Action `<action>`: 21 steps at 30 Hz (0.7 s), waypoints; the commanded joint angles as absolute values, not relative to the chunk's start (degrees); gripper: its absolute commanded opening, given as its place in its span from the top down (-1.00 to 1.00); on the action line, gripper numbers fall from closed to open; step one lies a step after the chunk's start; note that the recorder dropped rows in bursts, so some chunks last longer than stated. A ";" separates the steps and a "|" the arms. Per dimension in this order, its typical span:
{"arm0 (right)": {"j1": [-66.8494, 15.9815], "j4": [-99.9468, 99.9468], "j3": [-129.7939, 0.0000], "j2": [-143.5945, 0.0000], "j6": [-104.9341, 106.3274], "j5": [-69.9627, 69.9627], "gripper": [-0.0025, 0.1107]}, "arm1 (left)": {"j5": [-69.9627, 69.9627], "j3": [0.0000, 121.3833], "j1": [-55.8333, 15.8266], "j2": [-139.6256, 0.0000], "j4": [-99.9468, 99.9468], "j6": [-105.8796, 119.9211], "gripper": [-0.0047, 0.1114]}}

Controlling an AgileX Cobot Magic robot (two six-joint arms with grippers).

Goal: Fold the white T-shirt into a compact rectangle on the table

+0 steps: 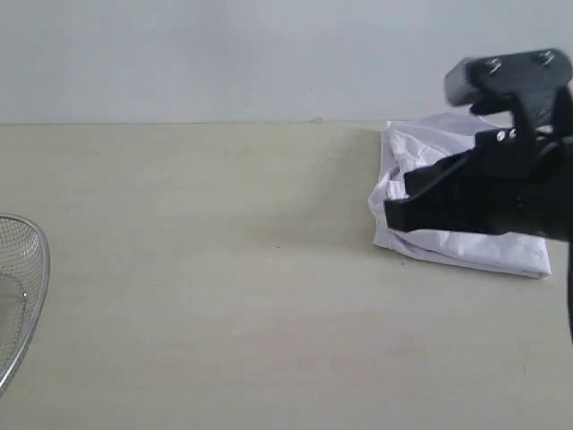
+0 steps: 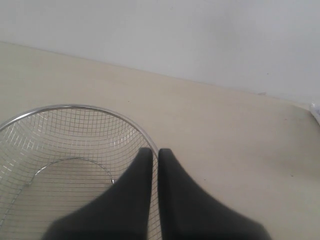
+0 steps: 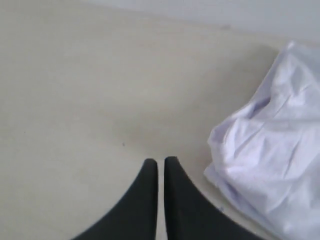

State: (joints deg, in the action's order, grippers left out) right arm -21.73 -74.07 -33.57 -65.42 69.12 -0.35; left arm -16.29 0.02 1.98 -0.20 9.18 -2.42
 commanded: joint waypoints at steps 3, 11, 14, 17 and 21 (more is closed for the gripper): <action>-21.64 -73.54 -33.24 -50.35 69.96 -4.59 0.96 | -16.28 0.00 2.17 0.00 9.82 -3.04 0.84; -11.85 -75.96 -22.09 -32.48 59.77 -5.13 0.96 | -16.28 0.00 2.17 0.00 9.82 -3.04 0.84; -8.16 -75.96 -17.51 -25.56 56.35 -4.78 0.96 | -16.28 0.00 2.17 0.00 9.82 -3.04 0.84; -6.19 -75.96 -12.61 -16.30 54.42 -4.68 0.96 | -16.28 0.00 2.17 0.00 9.82 -3.04 0.84; -5.71 -75.96 -7.12 -5.42 53.08 -4.82 0.96 | -16.28 0.00 2.17 0.00 9.82 -3.04 0.84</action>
